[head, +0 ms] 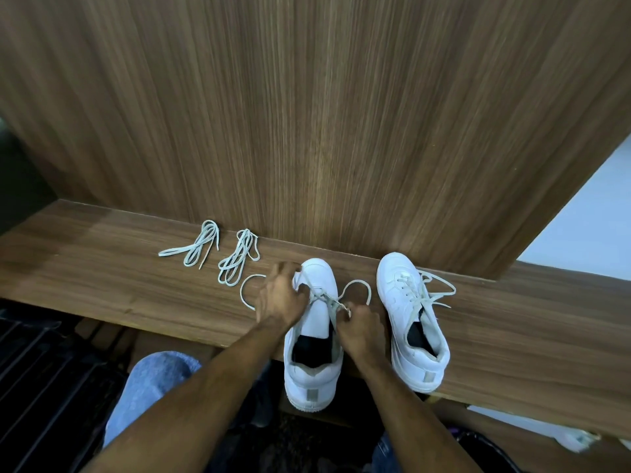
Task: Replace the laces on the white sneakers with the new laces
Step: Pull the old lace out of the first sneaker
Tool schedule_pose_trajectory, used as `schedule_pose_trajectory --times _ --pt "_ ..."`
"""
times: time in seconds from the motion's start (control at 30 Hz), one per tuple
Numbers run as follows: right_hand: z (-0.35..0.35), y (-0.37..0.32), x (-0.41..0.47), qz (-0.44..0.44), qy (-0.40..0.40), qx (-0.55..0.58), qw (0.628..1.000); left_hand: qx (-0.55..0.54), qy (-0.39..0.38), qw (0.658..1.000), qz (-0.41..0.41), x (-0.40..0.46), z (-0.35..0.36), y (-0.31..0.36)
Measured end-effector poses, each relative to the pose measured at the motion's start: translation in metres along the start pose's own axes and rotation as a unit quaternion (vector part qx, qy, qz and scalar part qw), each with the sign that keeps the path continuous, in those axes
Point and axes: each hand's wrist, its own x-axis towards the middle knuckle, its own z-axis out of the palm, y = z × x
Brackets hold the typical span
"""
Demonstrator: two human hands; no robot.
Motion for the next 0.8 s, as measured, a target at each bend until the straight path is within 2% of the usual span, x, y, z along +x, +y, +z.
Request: schedule_pose_trajectory --times 0.07,0.1,0.17,0.23,0.3,0.37,0.4,0.43,0.47,0.53,0.6,0.63,0.67,0.73,0.77,0.8 --pt "0.000 0.001 0.000 0.002 -0.001 -0.001 1.000 0.100 -0.053 0.988 0.102 -0.005 0.006 0.010" --pt "0.000 0.001 0.000 0.002 -0.003 -0.003 1.000 0.170 -0.081 0.974 0.124 -0.006 0.012 0.012" --pt "0.000 0.002 0.000 0.000 -0.006 -0.003 1.000 0.288 -0.081 0.943 0.143 -0.007 0.020 0.014" --pt "-0.002 0.002 -0.001 0.000 -0.007 0.000 1.000 0.334 -0.047 0.929 0.150 -0.008 0.022 0.016" --pt "-0.002 0.001 -0.001 0.004 -0.004 0.005 1.000 0.307 -0.014 0.939 0.153 -0.010 0.014 0.022" --pt "-0.001 0.002 0.000 0.006 0.002 0.017 1.000 0.194 0.058 0.972 0.116 -0.009 0.000 0.026" --pt "0.000 0.003 0.000 0.002 0.005 0.022 1.000 0.085 0.103 0.988 0.080 -0.007 -0.009 0.029" --pt "0.001 0.003 0.001 -0.002 0.007 0.023 1.000 -0.053 0.138 0.988 0.048 -0.002 -0.016 0.031" --pt "0.001 0.004 0.000 -0.004 0.006 0.024 1.000 -0.193 0.163 0.967 0.017 0.004 -0.022 0.034" --pt "0.001 0.005 0.001 -0.003 0.002 0.030 1.000 -0.417 0.240 0.875 -0.058 0.021 -0.035 0.041" --pt "0.000 0.006 0.001 -0.008 0.001 0.023 1.000 -0.540 0.292 0.772 -0.166 0.038 -0.043 0.046" --pt "0.000 0.006 0.001 -0.010 0.002 0.017 1.000 -0.547 0.282 0.763 -0.199 0.043 -0.042 0.044" --pt "0.000 0.005 0.001 -0.007 0.003 0.016 1.000 -0.506 0.255 0.797 -0.209 0.044 -0.040 0.042" --pt "0.000 0.005 0.000 -0.004 0.003 0.020 1.000 -0.295 0.161 0.927 -0.169 0.032 -0.029 0.032" --pt "0.001 0.004 0.000 -0.004 0.004 0.021 1.000 -0.171 0.123 0.969 -0.126 0.026 -0.022 0.024" --pt "0.000 0.004 -0.002 -0.002 0.005 0.019 1.000 -0.076 0.091 0.990 -0.081 0.018 -0.016 0.020"
